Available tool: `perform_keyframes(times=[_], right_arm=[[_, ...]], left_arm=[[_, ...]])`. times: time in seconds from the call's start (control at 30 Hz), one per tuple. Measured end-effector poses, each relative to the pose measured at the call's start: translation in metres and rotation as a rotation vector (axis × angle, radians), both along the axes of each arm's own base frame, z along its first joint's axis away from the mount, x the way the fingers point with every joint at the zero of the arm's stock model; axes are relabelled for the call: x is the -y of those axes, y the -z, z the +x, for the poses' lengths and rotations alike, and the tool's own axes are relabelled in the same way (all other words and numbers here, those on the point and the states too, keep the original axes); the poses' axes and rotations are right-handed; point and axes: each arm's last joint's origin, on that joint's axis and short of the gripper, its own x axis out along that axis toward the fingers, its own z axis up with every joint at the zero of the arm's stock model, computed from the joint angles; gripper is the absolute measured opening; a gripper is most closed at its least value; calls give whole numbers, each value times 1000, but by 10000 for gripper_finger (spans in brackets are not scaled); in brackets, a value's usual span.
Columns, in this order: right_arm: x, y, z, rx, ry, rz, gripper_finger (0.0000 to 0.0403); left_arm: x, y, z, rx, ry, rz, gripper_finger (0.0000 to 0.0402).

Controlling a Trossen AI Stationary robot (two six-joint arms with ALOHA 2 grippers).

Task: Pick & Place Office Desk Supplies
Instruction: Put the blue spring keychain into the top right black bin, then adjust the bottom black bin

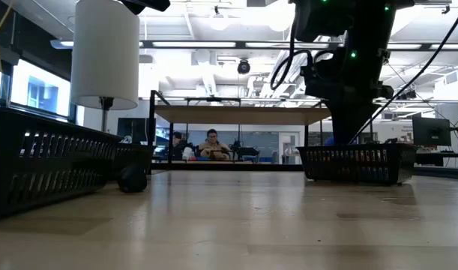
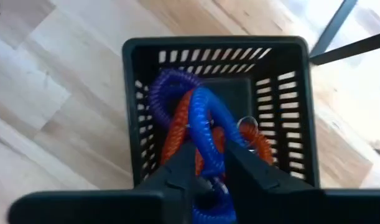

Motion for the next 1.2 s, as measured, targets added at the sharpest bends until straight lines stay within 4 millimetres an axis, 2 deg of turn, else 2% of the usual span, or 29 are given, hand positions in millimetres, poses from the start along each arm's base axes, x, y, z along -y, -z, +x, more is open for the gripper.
perform_keyframes(times=[0.27,0.37,0.5,0.63,0.77,0.93,1.2], right_arm=[[1,-2,0,2,-21,-23,161],[2,-10,-2,36,-19,-44,177],[-4,-31,-5,115,-47,-45,177],[-19,-57,-8,246,-114,-53,166],[-40,-73,-10,377,-196,-72,154],[-66,-81,-11,497,-277,-92,145],[-86,-85,-15,579,-315,-133,144]], left_arm=[[1,0,0,0,-1,-2,71],[1,0,0,0,-2,-5,71],[4,0,-2,-1,-9,-23,71],[9,0,-5,-2,8,-23,71],[10,3,-10,-40,22,11,71],[5,10,-16,-130,63,127,71],[-1,8,-9,-107,25,83,82]])
